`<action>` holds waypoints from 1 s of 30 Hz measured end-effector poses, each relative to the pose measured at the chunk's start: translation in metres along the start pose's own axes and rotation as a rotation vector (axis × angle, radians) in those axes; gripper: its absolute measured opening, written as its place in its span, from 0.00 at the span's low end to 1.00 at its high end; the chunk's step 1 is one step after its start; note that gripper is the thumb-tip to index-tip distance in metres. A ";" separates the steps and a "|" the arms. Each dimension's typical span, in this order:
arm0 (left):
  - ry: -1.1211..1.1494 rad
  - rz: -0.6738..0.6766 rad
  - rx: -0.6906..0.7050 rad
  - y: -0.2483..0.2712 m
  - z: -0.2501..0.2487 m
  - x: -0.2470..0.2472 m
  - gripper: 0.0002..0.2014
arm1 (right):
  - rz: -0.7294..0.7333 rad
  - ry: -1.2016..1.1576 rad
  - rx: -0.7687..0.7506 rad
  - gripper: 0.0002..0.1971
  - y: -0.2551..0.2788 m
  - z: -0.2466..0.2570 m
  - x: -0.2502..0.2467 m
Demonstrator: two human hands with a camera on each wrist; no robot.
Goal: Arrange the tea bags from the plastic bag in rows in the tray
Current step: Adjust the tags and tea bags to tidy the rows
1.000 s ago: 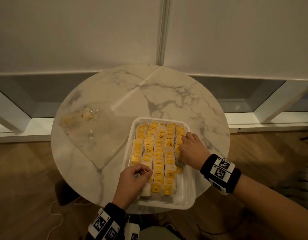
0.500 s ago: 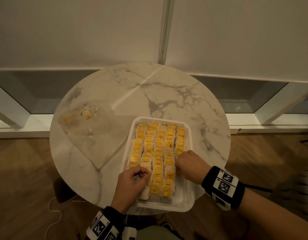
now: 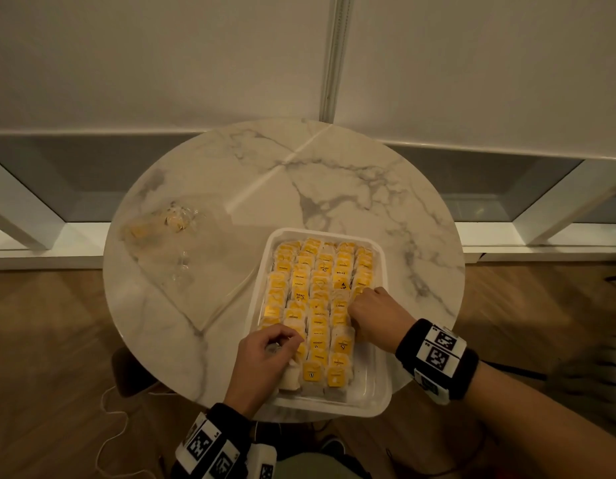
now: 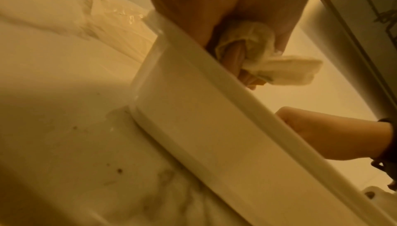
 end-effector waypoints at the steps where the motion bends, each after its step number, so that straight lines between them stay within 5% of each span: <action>1: 0.015 0.003 -0.007 0.000 0.000 0.000 0.08 | 0.007 -0.005 0.006 0.06 0.001 0.000 -0.002; 6: 0.270 -0.032 -0.098 -0.002 0.005 -0.004 0.15 | -0.098 -0.118 -0.029 0.06 0.023 0.005 -0.025; 12: 0.448 -0.077 -0.220 -0.001 0.005 0.001 0.16 | -0.287 -0.897 -0.261 0.14 0.066 0.047 -0.046; 22: 0.516 -0.029 -0.188 -0.001 -0.007 0.029 0.14 | -0.442 -1.350 -0.131 0.07 0.068 0.048 -0.021; 27: 0.661 -0.035 -0.318 0.003 0.007 0.039 0.17 | -0.553 -1.651 -0.150 0.07 0.074 0.034 -0.012; 30: 0.657 0.022 -0.252 0.008 -0.007 0.041 0.16 | -0.664 -1.775 -0.130 0.06 0.078 0.026 -0.007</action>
Point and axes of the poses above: each hand's wrist, its own y-axis away from the middle knuckle, its own x-axis out of the palm, z = x × y, the point moved 7 cm from there along -y, towards the middle knuckle, and after that the axes turned 11 degrees about z, right-handed, at the moved point
